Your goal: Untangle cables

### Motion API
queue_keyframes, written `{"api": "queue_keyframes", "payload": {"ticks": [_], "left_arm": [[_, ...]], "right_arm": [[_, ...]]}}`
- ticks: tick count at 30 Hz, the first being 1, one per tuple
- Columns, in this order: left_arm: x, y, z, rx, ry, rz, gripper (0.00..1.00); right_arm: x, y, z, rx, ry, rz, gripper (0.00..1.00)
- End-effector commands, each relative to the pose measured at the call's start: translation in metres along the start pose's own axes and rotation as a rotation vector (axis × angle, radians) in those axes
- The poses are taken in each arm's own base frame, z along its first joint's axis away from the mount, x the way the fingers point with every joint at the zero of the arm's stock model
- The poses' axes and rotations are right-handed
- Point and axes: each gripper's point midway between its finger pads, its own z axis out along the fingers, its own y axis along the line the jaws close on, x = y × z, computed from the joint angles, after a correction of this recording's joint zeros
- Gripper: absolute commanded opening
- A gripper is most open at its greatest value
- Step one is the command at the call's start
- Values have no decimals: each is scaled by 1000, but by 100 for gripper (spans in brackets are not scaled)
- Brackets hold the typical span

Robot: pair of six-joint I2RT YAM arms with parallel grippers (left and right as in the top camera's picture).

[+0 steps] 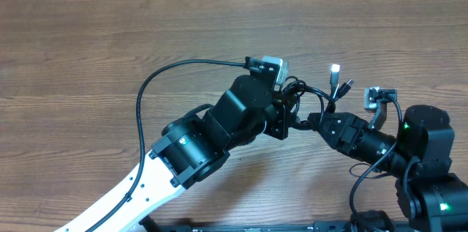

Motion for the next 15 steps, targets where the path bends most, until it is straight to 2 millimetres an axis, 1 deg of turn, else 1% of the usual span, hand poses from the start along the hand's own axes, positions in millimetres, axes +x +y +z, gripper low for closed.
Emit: {"api": "queue_keyframes", "payload": {"ticks": [1,3,5,9,11,15], "left_arm": [[1,-11,-1,37,6,2,4],[1,-10,-1,35,4,2,4],[1,-10,-1,35,5,1,4],[0,-8,-1,22,-4,-31,4],[-1,-3,-1,-3,-12,-90,4],[0,17,-2,-105,-36,-233,4]], "right_arm": [[-2,9,-5,-21,-11,-19,31],[-2,9,-5,-21,-11,-19,25],[-2,9,-5,-20,-11,-19,15],[-2,9,-5,-20,-10,-21,5],[-1,8,-5,-17,-7,-39,4],[3,8,-5,-19,9,-175,4]]}}
